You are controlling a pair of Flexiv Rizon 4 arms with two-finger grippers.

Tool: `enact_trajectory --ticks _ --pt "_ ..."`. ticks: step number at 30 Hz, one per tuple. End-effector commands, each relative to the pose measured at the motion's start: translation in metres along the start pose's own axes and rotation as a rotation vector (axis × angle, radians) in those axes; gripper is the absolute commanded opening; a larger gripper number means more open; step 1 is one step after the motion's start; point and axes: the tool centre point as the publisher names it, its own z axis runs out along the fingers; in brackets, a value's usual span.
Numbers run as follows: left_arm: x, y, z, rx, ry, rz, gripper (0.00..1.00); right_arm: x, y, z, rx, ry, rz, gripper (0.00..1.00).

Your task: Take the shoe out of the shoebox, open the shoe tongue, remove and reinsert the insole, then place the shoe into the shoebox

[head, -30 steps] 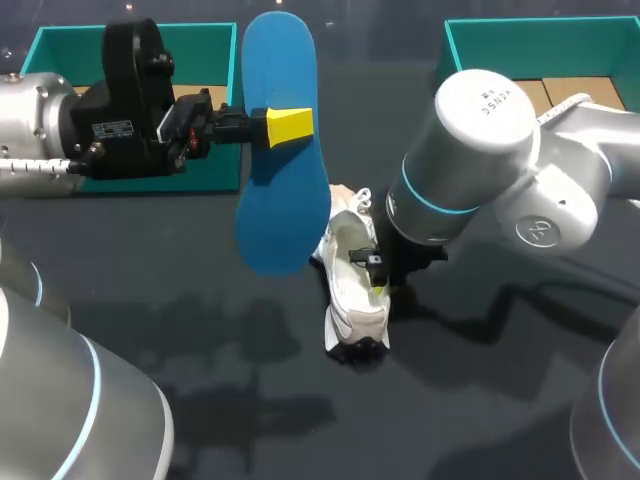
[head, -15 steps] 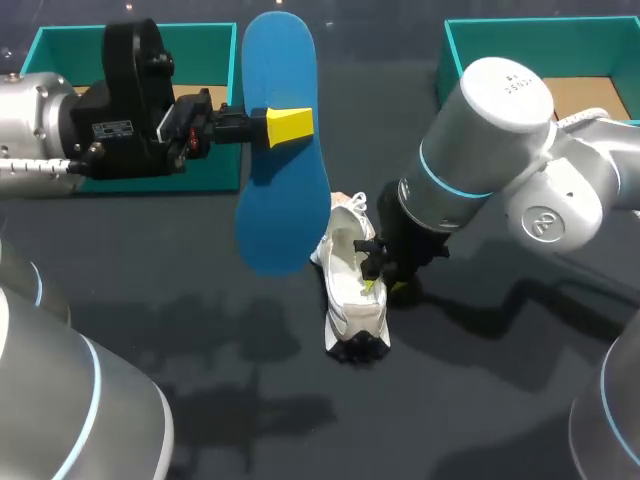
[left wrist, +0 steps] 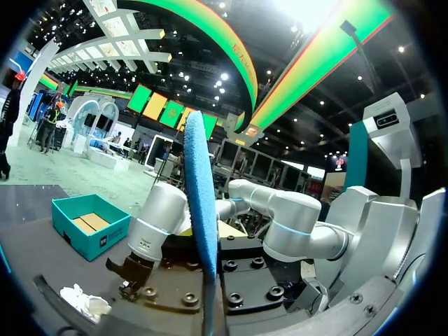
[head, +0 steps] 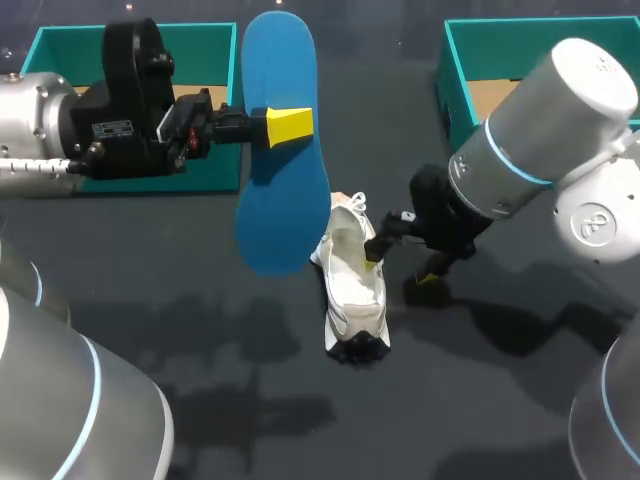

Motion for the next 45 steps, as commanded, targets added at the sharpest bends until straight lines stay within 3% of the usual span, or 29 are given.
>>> enact_trajectory --ticks 1,6,9,15,23,26,28,30,41,45 --pt "0.0 0.002 0.002 0.004 -0.001 0.001 0.0 -0.002 -0.003 -0.003 -0.037 0.068 0.009 1.0" --pt "0.0 0.002 0.002 0.004 -0.001 0.001 0.0 0.003 0.001 -0.048 -0.109 0.109 0.061 1.0" --pt "0.0 0.002 0.002 0.004 -0.001 0.001 0.0 0.005 0.003 -0.072 -0.113 0.251 0.117 1.0" --pt "0.0 0.002 0.002 0.004 -0.001 0.001 0.0 0.005 0.003 -0.072 -0.113 0.251 0.117 1.0" --pt "-0.013 -0.001 0.003 0.033 0.026 0.478 0.0 0.004 0.005 -0.08 -0.113 0.259 0.139 1.0" --pt "-0.02 -0.002 0.005 0.071 0.06 0.593 0.0 0.001 0.01 -0.097 -0.12 0.378 0.137 1.0" --pt "-0.028 -0.002 0.007 0.125 0.139 0.664 0.0 0.001 0.014 -0.107 -0.12 0.456 0.121 1.0" --pt "-0.033 -0.001 0.008 0.12 0.152 0.692 0.0 0.004 0.017 -0.115 -0.106 0.564 0.057 1.0" --pt "-0.033 -0.001 0.008 0.12 0.152 0.692 0.0 0.004 0.018 -0.118 -0.103 0.573 0.04 1.0" --pt "-0.039 0.005 0.014 0.064 0.171 0.913 0.0 0.01 0.024 -0.132 -0.102 0.603 0.044 1.0"
